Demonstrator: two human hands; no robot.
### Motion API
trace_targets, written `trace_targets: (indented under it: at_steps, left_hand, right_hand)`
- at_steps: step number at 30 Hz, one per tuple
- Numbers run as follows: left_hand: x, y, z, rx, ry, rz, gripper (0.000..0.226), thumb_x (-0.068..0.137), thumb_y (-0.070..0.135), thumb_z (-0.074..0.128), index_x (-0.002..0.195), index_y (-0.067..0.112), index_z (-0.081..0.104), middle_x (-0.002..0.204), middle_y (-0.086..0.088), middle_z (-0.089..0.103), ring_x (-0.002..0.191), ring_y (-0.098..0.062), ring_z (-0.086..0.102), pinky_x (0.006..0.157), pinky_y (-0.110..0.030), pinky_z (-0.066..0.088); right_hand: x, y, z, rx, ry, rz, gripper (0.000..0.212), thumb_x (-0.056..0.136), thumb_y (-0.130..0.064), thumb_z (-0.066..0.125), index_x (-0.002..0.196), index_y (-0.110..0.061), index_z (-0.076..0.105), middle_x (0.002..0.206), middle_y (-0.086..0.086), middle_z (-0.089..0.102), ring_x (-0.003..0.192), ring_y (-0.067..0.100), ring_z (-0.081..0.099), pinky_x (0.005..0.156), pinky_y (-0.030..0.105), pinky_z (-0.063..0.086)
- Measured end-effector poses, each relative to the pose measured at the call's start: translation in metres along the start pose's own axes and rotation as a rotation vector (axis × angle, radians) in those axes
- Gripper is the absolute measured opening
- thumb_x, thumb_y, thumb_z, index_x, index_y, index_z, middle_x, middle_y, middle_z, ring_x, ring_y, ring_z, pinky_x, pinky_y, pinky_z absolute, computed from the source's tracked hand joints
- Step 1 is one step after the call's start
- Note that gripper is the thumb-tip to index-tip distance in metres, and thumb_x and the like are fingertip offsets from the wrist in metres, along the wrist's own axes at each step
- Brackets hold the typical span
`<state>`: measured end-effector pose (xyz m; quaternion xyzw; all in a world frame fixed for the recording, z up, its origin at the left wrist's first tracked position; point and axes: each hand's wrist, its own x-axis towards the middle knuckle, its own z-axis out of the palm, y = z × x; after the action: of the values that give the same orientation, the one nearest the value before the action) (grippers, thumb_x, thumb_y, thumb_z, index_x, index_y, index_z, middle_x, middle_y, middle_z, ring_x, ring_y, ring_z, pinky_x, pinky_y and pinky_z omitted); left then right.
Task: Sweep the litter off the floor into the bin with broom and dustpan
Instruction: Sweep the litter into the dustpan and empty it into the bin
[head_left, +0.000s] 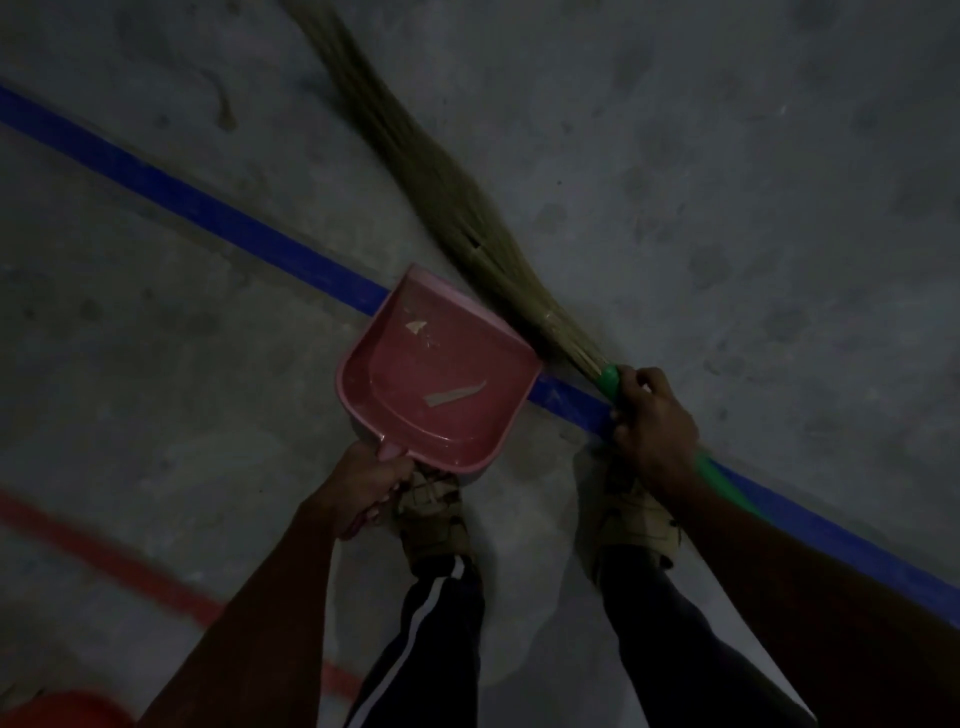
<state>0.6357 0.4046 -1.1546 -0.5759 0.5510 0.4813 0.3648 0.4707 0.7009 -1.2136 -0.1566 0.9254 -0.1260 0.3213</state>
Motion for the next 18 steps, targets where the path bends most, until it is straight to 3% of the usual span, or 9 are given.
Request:
trace_targets:
  at_steps: [4,8,11,14,18]
  left_hand:
    - [0.005,-0.002,-0.003,0.012,0.013,0.001,0.033,0.09,0.013,0.068,0.059,0.005,0.055,0.042,-0.004,0.044,0.028,-0.013,0.034,0.037,-0.015,0.025]
    - [0.003,-0.003,-0.002,0.026,-0.008,0.007,0.035,0.092,0.012,0.065,0.059,0.006,0.053,0.04,-0.004,0.041,0.028,-0.013,0.033,0.037,-0.014,0.024]
    - [0.002,-0.003,-0.002,0.032,-0.018,0.007,0.034,0.092,0.011,0.065,0.06,0.005,0.054,0.039,-0.003,0.043,0.027,-0.013,0.035,0.036,-0.015,0.025]
    - [0.003,-0.002,-0.004,0.045,-0.015,-0.009,0.031,0.091,0.009,0.064,0.062,0.004,0.054,0.039,-0.003,0.042,0.027,-0.013,0.034,0.035,-0.015,0.024]
    - [0.001,-0.003,-0.005,0.01,-0.014,-0.012,0.031,0.092,0.003,0.063,0.063,0.0,0.052,0.037,-0.005,0.038,0.024,-0.013,0.031,0.035,-0.014,0.023]
  right_hand:
    - [-0.017,0.001,0.009,0.0,-0.105,-0.105,0.054,0.081,-0.027,0.055,0.133,-0.016,0.052,0.125,0.005,0.049,0.08,0.026,0.059,0.062,0.038,0.053]
    - [-0.025,0.004,0.004,0.037,-0.068,-0.191,0.057,0.078,-0.025,0.056,0.133,-0.01,0.056,0.123,0.008,0.053,0.083,0.026,0.061,0.062,0.029,0.043]
    - [-0.025,0.004,-0.002,0.075,0.035,-0.201,0.053,0.079,-0.019,0.057,0.131,-0.008,0.057,0.123,0.011,0.053,0.083,0.029,0.061,0.061,0.028,0.045]
    - [-0.018,0.008,-0.007,0.115,0.094,-0.134,0.053,0.079,-0.019,0.055,0.132,-0.01,0.057,0.127,0.012,0.052,0.085,0.029,0.06,0.066,0.026,0.04]
    - [-0.007,0.013,-0.008,0.055,0.068,-0.022,0.054,0.082,-0.021,0.058,0.135,-0.015,0.053,0.126,0.009,0.049,0.08,0.032,0.058,0.059,0.028,0.039]
